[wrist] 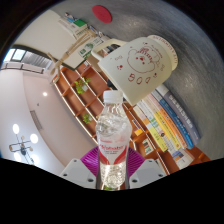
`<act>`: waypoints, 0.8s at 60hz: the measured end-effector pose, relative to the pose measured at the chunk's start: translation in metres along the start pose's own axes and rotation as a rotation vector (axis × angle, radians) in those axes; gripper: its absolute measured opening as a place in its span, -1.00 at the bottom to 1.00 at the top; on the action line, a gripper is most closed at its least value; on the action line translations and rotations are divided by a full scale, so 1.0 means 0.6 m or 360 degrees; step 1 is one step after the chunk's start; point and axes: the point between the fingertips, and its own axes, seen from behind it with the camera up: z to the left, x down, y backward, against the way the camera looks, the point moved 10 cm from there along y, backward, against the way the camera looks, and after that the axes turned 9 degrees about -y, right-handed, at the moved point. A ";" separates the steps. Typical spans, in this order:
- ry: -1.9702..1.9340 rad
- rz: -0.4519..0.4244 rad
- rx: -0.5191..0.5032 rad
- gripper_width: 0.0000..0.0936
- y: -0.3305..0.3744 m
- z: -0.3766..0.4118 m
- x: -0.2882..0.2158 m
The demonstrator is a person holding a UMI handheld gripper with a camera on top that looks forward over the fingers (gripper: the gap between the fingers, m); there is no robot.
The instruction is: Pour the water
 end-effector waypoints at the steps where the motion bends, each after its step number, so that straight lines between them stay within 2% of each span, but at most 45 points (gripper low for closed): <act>1: 0.0005 0.0001 0.0002 -0.23 0.001 0.001 0.000; 16: 0.0206 0.0028 0.0130 -0.23 0.003 -0.014 0.005; 26: 0.1028 0.0179 0.0330 -0.23 0.001 0.001 0.040; 36: 0.1999 0.0212 0.0341 -0.23 0.009 0.081 0.052; 41: 0.2509 0.0153 0.0446 -0.19 0.004 0.118 0.036; 48: 0.3155 -0.0070 0.0576 -0.20 0.010 0.166 -0.011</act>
